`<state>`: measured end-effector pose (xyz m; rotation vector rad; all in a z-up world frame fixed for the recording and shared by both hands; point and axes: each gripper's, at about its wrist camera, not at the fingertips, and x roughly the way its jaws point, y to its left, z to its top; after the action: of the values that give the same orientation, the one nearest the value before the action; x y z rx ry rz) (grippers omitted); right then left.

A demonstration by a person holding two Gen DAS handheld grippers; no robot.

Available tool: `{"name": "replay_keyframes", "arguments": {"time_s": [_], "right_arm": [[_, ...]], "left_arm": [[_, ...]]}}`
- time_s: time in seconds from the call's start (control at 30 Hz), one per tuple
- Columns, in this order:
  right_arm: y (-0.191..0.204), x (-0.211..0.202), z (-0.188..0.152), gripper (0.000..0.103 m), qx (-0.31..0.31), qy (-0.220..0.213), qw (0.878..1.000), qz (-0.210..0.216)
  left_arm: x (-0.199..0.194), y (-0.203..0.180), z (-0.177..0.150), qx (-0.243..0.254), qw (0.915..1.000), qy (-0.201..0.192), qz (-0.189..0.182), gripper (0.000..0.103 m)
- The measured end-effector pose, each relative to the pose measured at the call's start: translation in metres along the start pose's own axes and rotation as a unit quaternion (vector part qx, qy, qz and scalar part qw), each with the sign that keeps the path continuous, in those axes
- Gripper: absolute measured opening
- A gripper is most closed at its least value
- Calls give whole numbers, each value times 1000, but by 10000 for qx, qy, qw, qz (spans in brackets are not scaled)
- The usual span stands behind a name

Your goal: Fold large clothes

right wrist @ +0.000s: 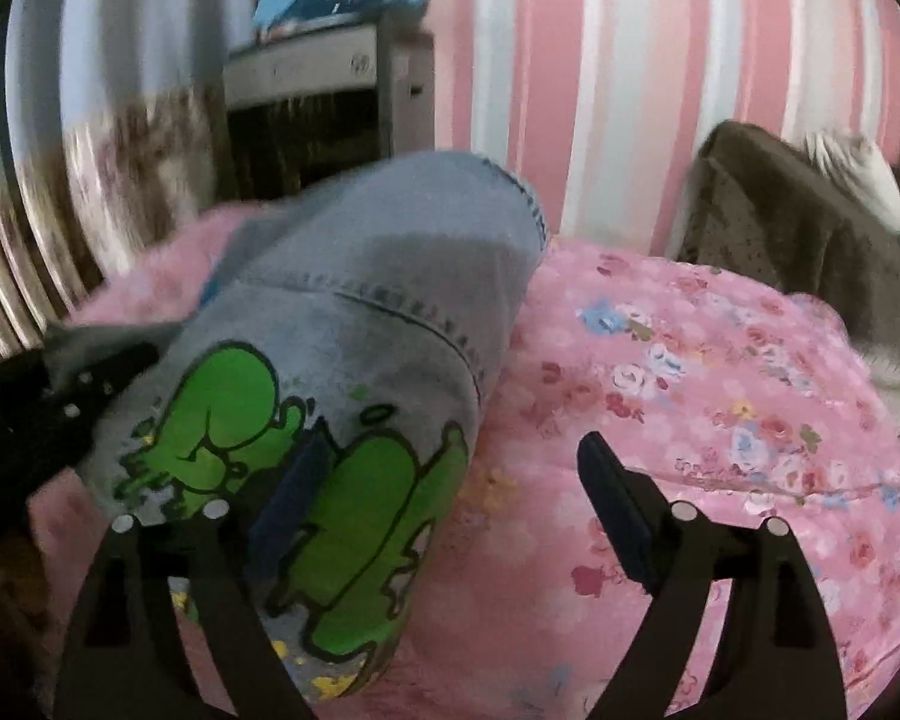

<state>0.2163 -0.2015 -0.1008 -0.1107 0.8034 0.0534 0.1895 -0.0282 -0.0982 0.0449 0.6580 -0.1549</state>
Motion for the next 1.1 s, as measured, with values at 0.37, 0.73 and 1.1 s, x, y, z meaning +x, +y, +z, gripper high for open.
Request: {"name": "replay_keyframes", "arguments": {"time_s": [0.37,0.73,1.1], "right_arm": [[-22,-4,1,100,665,-85,9977,115],[-59,-2,77,101,735,-913,9930,-169],[-63,87,89,101,773,-604,9943,-413]], "left_arm": [[1,20,1,-405,9991,-64,113,72],[-32,24,91,233,9956,-830,373,100],[78,12,81,730,9957,35,566,100]]}}
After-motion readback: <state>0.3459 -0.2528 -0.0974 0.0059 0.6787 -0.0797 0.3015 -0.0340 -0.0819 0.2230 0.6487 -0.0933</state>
